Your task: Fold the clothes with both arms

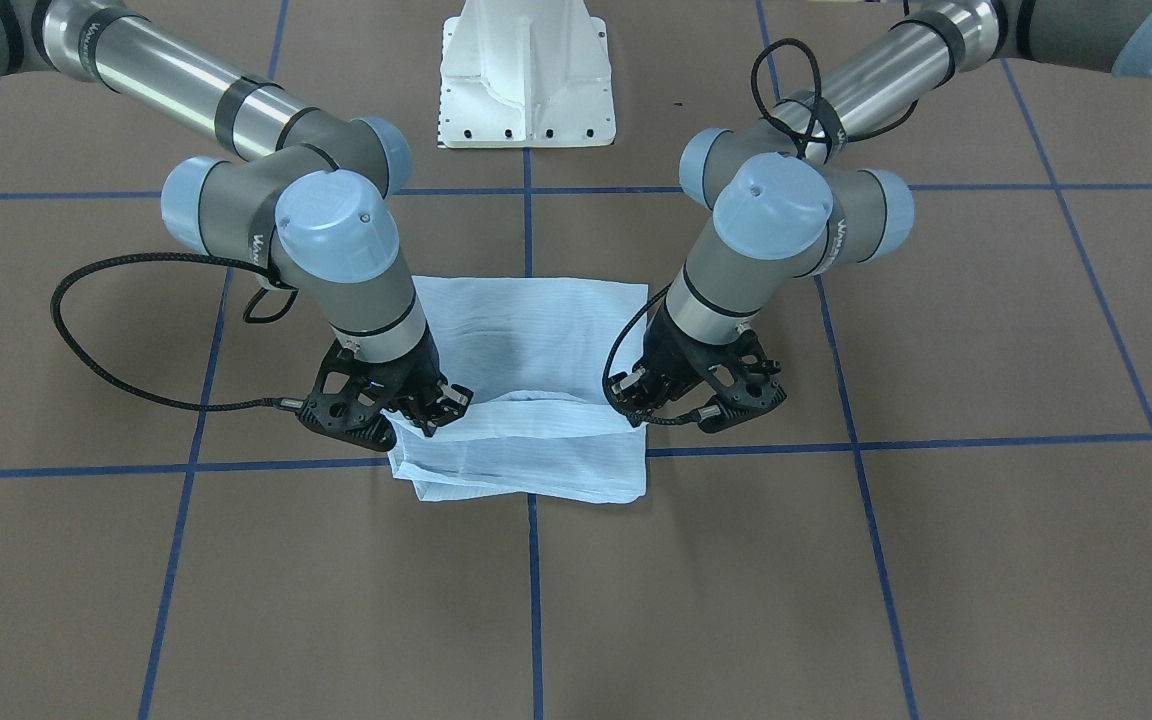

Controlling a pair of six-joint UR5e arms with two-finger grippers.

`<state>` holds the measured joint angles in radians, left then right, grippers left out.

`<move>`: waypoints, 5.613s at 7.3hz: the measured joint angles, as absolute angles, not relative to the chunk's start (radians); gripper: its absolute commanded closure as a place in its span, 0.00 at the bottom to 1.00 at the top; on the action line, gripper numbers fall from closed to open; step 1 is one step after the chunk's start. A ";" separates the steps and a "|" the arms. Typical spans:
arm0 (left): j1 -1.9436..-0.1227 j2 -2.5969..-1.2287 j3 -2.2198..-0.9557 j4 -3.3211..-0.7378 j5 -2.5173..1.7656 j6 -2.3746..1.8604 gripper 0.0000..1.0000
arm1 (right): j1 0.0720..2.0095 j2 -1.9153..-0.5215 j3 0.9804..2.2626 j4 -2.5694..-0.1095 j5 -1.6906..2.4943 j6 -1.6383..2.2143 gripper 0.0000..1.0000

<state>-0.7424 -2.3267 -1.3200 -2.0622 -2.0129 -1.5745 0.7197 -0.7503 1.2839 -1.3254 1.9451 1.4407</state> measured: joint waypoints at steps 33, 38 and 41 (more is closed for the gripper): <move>-1.572 -1.510 -1.672 -1.654 -2.278 0.053 0.01 | 1.582 -1.643 1.609 -1.441 2.416 0.213 0.00; -1.572 -1.516 -1.679 -1.654 -2.280 0.050 0.01 | 1.582 -1.663 1.708 -1.442 2.421 0.235 0.00; -1.572 -1.522 -1.688 -1.661 -2.310 -0.122 0.01 | 1.582 -1.663 1.710 -1.442 2.422 0.239 0.00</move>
<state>-1.5720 -1.5218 -1.6880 -1.6608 -2.3096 -0.1221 1.5816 -1.6629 1.7096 -1.4420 2.4221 0.2391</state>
